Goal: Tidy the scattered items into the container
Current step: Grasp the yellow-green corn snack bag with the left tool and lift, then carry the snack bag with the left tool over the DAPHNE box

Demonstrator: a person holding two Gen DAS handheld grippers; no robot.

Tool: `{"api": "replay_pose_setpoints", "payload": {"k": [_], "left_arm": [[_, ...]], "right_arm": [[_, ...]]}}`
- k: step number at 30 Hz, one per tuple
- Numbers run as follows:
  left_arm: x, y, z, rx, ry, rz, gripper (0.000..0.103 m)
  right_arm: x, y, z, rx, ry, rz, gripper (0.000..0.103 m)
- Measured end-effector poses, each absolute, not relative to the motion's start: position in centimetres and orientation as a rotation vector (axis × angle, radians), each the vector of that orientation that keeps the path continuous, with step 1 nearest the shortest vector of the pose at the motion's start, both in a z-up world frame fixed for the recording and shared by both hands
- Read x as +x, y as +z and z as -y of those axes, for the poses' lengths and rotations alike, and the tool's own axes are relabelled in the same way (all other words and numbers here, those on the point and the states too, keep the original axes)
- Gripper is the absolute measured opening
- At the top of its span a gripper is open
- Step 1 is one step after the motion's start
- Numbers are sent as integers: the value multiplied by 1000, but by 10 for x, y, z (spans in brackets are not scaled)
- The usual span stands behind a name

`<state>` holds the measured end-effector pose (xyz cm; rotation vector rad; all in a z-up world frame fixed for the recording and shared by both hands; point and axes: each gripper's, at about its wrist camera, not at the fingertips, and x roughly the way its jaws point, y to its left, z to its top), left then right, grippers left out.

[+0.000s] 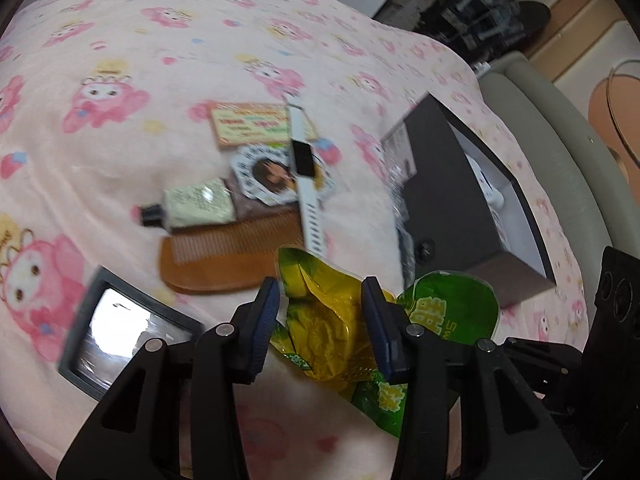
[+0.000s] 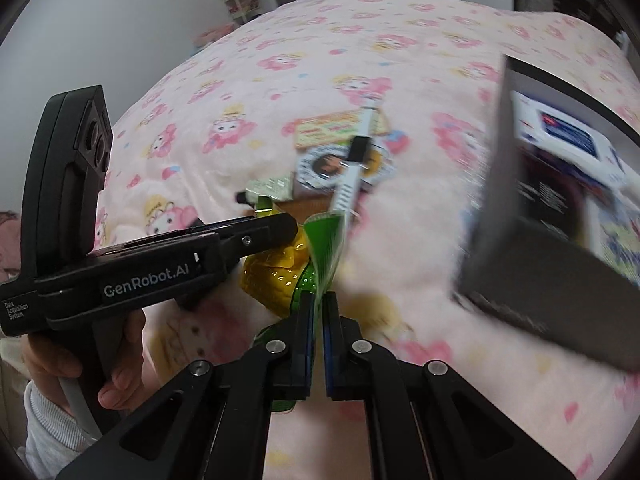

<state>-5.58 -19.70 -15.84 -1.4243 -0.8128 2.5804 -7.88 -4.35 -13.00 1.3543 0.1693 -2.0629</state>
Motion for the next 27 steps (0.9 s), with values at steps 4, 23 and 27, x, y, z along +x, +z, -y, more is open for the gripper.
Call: {"api": "replay_pose_setpoints", "payload": {"k": [4,23,27], "left_arm": [[-55,-161,168,-1473,2607,662,43],[-55,-173,165,-1525,2636,611,51],[-56,-177,159,-1518,2541,640,51]], "right_arm": [[-79,-137,13,1406,-2113,-152,3],[-87,-162,0,1494,-2136,-151,5],[-91,-158,-7,1469,-2174,-121,5]]}}
